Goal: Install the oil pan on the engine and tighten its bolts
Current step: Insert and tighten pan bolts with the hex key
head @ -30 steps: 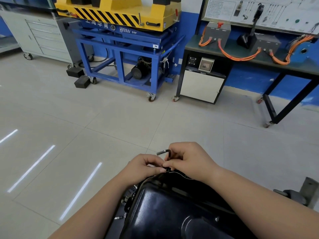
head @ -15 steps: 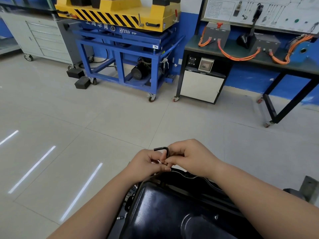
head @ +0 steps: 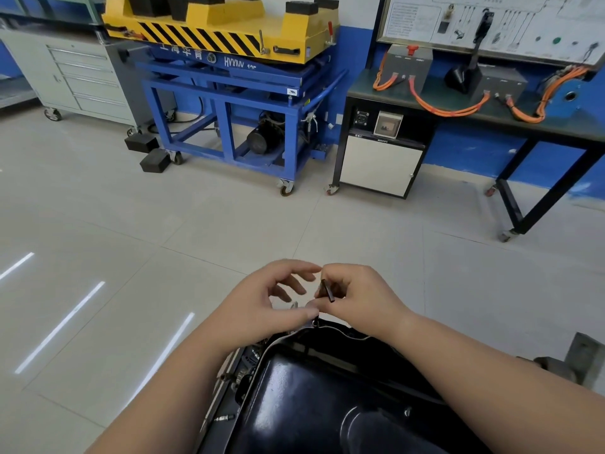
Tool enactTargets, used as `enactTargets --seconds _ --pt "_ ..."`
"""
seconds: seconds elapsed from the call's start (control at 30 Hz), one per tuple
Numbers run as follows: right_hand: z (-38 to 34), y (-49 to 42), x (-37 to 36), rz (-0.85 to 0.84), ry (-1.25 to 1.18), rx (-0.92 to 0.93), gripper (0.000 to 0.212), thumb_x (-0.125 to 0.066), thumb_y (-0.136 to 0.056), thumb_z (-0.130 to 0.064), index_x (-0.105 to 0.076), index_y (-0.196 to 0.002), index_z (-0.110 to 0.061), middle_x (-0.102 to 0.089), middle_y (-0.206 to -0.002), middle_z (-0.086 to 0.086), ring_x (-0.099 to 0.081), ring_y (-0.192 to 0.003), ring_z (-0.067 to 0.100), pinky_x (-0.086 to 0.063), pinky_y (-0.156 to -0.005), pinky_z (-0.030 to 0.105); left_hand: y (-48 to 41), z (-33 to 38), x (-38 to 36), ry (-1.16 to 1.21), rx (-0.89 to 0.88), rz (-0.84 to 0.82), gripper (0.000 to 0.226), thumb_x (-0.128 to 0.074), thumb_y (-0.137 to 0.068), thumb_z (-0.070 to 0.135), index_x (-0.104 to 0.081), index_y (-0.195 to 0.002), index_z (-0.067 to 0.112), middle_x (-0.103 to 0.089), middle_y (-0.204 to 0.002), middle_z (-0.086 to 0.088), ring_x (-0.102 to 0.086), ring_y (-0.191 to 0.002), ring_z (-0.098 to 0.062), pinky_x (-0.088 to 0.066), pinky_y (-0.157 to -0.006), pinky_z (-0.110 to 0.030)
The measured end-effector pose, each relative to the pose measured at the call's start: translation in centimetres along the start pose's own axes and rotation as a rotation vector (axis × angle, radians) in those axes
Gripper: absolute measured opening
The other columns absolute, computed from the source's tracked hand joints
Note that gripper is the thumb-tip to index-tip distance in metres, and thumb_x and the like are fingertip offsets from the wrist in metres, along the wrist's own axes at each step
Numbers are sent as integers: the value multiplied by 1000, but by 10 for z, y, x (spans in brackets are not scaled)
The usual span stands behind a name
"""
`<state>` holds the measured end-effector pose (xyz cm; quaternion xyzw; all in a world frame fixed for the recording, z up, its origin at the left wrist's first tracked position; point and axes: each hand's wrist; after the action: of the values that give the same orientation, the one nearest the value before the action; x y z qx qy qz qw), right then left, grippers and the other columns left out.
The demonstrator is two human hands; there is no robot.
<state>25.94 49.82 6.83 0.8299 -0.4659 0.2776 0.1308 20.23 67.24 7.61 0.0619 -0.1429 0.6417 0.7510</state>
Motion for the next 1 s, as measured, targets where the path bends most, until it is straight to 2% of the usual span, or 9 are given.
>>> enactTargets --seconds 0.1,0.2,0.27,0.37,0.47,0.6,0.8,0.93,1.0 --pt "1 0 -2 -15 37 30 35 -69 -73 -6 -49 -56 -28 -51 -53 -14 -41 -52 1 -33 -53 16 0 18 -2 -42 -20 82 33 -81 -59 35 -69 -90 34 -67 -85 6 -61 -74 -12 -51 -69 -24" --pt "0 0 -1 -31 54 42 5 -67 -76 -7 -64 -79 -10 -46 -56 -12 -41 -54 3 -34 -58 20 0 27 -7 -99 -61 78 27 -81 -69 17 -72 -89 33 -69 -77 7 -62 -68 -10 -51 -68 -23" --pt "-2 1 -1 -38 50 39 14 -66 -78 -7 -68 -91 -9 -50 -59 -15 -46 -56 0 -37 -61 18 1 30 -7 -147 -91 86 33 -78 -72 10 -71 -89 38 -70 -78 9 -63 -71 -5 -52 -70 -23" --pt "-7 3 1 -71 70 33 23 -63 -80 -9 -68 -78 -32 -60 -62 -19 -52 -59 -1 -44 -62 21 2 32 -9 -148 -69 118 31 -76 -70 13 -70 -87 38 -69 -78 8 -63 -76 -5 -53 -72 -26" --pt "-7 4 3 -103 96 15 11 -63 -83 -12 -69 -82 -21 -69 -74 -3 -64 -72 12 -51 -74 33 2 31 -10 -99 -50 120 28 -66 -64 21 -72 -89 32 -68 -79 5 -64 -78 -8 -53 -73 -22" --pt "-5 3 7 -106 3 -35 17 -70 -81 -13 -68 -68 -24 -70 -68 -4 -67 -71 10 -53 -80 36 1 23 -5 155 18 48 29 -61 -80 -5 -73 -97 15 -70 -86 -3 -66 -83 -14 -51 -78 -22" --pt "-6 -1 -2 -67 -12 -35 30 -80 -70 -23 -61 -55 -40 -60 -56 -13 -51 -57 3 -45 -64 27 3 7 -6 455 77 95 48 -74 -72 6 -60 -118 14 -67 -88 -6 -63 -79 -18 -52 -75 -25" --pt "-6 1 -5 -84 -40 14 18 -75 -73 -16 -60 -65 -18 -48 -59 -9 -40 -58 5 -38 -60 26 4 4 -12 241 54 136 28 -78 -63 11 -71 -90 11 -66 -87 -11 -62 -77 -18 -53 -73 -30" --pt "-7 2 -7 -73 -20 8 32 -75 -73 -18 -47 -59 -15 -44 -62 -1 -36 -59 9 -34 -59 29 1 4 -16 80 -16 190 16 -80 -64 9 -73 -79 9 -64 -86 -5 -60 -80 -15 -50 -77 -30"
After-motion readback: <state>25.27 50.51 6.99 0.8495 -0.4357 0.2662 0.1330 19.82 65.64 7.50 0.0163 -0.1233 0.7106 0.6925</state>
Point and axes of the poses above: each hand's wrist, its own y-axis away from the middle knuckle, its own x-axis out of the back of the hand, z = x × y
